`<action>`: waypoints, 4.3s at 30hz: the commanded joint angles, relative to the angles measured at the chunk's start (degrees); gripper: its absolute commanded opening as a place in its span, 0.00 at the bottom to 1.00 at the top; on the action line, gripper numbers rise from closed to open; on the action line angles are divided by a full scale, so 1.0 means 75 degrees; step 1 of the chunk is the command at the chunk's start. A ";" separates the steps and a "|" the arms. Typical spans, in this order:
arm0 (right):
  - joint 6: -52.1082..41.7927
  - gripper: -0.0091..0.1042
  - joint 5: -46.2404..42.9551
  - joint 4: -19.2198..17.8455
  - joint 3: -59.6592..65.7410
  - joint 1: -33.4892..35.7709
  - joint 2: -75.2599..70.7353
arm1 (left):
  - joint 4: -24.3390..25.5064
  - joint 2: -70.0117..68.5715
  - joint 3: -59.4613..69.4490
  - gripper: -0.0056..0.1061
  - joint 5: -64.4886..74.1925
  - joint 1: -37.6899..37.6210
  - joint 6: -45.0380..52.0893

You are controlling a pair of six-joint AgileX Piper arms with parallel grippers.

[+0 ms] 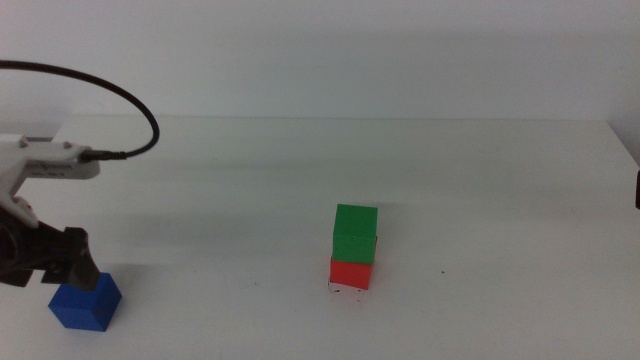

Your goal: Stack red cubes first, then green, then blue cubes in a specific spot.

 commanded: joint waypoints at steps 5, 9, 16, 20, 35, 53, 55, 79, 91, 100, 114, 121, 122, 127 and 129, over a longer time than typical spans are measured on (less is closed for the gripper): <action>-0.0034 0.84 -0.0038 -0.0033 0.0047 0.0017 -0.0009 | -0.0042 0.0886 -0.0056 0.89 -0.0677 -0.0027 0.0165; -0.0034 0.84 -0.0038 -0.0033 0.0047 0.0017 -0.0009 | 0.0175 0.1392 -0.0056 0.89 -0.0984 -0.0251 0.0165; -0.0034 0.84 -0.0038 -0.0033 0.0047 0.0017 -0.0009 | 0.0358 0.2057 -0.0056 0.89 -0.1379 -0.0383 -0.0036; -0.0034 0.84 -0.0038 -0.0033 0.0047 0.0017 -0.0009 | 0.0254 0.2360 -0.0056 0.85 -0.1399 -0.0383 -0.0036; -0.0034 0.84 -0.0038 -0.0033 0.0047 0.0017 -0.0009 | 0.1161 0.1363 -0.2000 0.03 0.0655 -0.2604 -0.3713; -0.0034 0.84 -0.0038 -0.0033 0.0047 0.0017 -0.0009 | 0.2386 0.4227 -0.7148 0.03 0.1823 -0.6926 -0.7519; -0.0034 0.84 -0.0038 -0.0033 0.0047 0.0017 -0.0009 | 0.2253 0.4371 -0.7148 0.03 0.1823 -0.6926 -0.7519; -0.0034 0.84 -0.0038 -0.0033 0.0047 0.0017 -0.0009 | 0.1903 0.4854 -0.7135 0.03 0.1690 -0.6942 -0.7357; -0.0034 0.84 -0.0038 -0.0033 0.0047 0.0017 -0.0009 | 0.2356 0.4854 -0.7135 0.67 0.1823 -0.6929 -0.7412; -0.0034 0.84 -0.0038 -0.0033 0.0047 0.0017 -0.0009 | 0.2477 0.4611 -0.7150 0.89 0.1823 -0.6929 -0.7049; -0.0034 0.84 -0.0038 -0.0033 0.0047 0.0017 -0.0009 | 0.3291 0.1121 -0.6674 0.89 0.1823 -0.6600 -0.4592; -0.0034 0.84 -0.0038 -0.0033 0.0047 0.0017 -0.0009 | 0.3301 -0.1183 -0.4882 0.89 0.1823 -0.4987 -0.3562; -0.0034 0.84 -0.0038 -0.0033 0.0047 0.0017 -0.0009 | 0.3301 -0.1455 -0.4676 0.89 0.1823 -0.4707 -0.3480; -0.0034 0.84 -0.0038 -0.0033 0.0047 0.0017 -0.0009 | 0.2979 -0.3453 -0.3245 0.89 0.1347 -0.3178 -0.3434; -0.0034 0.84 -0.0038 -0.0033 0.0047 0.0017 -0.0009 | 0.2955 -0.4077 -0.2646 0.89 0.0866 -0.2675 -0.3434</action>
